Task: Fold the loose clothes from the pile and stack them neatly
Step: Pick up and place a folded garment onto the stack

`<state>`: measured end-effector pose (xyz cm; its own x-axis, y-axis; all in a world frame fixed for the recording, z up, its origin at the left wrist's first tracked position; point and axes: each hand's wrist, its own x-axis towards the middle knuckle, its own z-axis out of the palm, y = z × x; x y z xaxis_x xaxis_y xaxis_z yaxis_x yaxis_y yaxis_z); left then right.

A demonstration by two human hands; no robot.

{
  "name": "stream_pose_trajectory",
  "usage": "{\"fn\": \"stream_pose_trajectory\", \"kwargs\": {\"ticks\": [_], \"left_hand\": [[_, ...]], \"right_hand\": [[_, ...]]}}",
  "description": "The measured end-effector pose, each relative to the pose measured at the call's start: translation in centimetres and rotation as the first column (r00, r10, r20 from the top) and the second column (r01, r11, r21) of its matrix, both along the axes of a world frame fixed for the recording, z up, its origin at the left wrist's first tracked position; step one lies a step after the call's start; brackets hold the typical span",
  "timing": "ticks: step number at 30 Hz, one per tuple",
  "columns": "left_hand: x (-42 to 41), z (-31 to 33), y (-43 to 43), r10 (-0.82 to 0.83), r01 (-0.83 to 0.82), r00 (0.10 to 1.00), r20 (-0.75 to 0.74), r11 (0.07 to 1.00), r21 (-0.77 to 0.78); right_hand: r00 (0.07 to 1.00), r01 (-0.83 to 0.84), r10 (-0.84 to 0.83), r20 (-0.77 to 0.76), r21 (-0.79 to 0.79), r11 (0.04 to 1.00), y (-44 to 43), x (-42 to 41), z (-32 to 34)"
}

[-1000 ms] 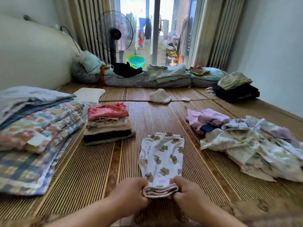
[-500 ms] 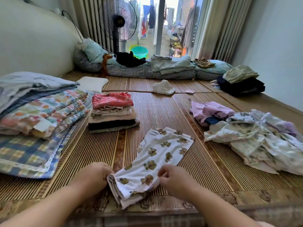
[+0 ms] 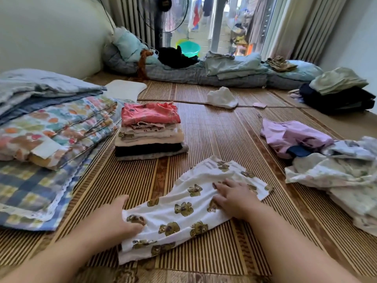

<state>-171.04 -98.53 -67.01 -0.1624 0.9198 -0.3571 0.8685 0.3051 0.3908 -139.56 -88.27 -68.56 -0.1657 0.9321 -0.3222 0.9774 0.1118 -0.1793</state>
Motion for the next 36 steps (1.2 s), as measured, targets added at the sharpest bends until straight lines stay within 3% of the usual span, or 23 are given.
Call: {"fn": "stream_pose_trajectory", "kwargs": {"ticks": [3, 5, 8, 10, 12, 14, 16, 19, 27, 31, 36], "left_hand": [[0.6, -0.6, 0.3, 0.006, -0.01, 0.998, 0.065, 0.999, 0.051], [-0.4, -0.6, 0.7, 0.072, -0.088, 0.985, 0.159, 0.991, 0.099], [-2.3, -0.7, 0.8, 0.185, -0.217, 0.962, 0.2, 0.964, 0.153], [-3.0, -0.9, 0.7, 0.209, -0.247, 0.956, 0.206, 0.951, 0.184], [-3.1, -1.0, 0.7, 0.204, -0.244, 0.961, 0.186, 0.943, 0.227], [-3.1, -1.1, 0.7, 0.181, -0.23, 0.964, 0.194, 0.935, 0.27], [-3.1, -1.1, 0.7, 0.155, -0.221, 0.962, 0.224, 0.925, 0.31], [-3.0, -1.3, 1.2, 0.137, -0.214, 0.962, 0.234, 0.914, 0.344], [-3.0, -1.6, 1.4, 0.158, -0.247, 0.95, 0.271, 0.909, 0.337], [-3.1, -1.5, 1.2, 0.146, -0.239, 0.949, 0.281, 0.911, 0.335], [-3.0, -1.1, 0.8, 0.164, -0.272, 0.936, 0.313, 0.899, 0.344]], "right_hand": [[0.975, -0.09, 0.118, 0.189, -0.15, 0.985, 0.0, -0.2, 1.3], [0.97, -0.06, 0.113, 0.214, -0.239, 0.969, -0.9, -0.4, 2.6], [0.992, 0.036, -0.006, 0.124, -0.238, 0.971, -1.6, 0.1, 4.1], [0.983, 0.183, -0.183, 0.008, -0.036, 0.983, -1.1, 1.2, 4.8], [0.922, 0.384, -0.371, -0.113, 0.139, 0.913, -0.6, 2.8, 4.8], [0.856, 0.509, -0.489, -0.167, 0.112, 0.853, -0.5, 4.3, 4.0], [0.812, 0.552, -0.538, -0.226, -0.004, 0.834, -0.3, 5.2, 2.5], [0.719, 0.623, -0.593, -0.363, -0.044, 0.781, -0.1, 5.6, 1.5], [0.702, 0.566, -0.472, -0.533, 0.015, 0.825, 0.1, 6.7, 2.4], [0.553, 0.449, -0.391, -0.736, -0.132, 0.884, 0.1, 7.8, 4.5], [0.498, 0.42, -0.298, -0.814, -0.074, 0.905, 2.4, 7.4, 5.7]]}}
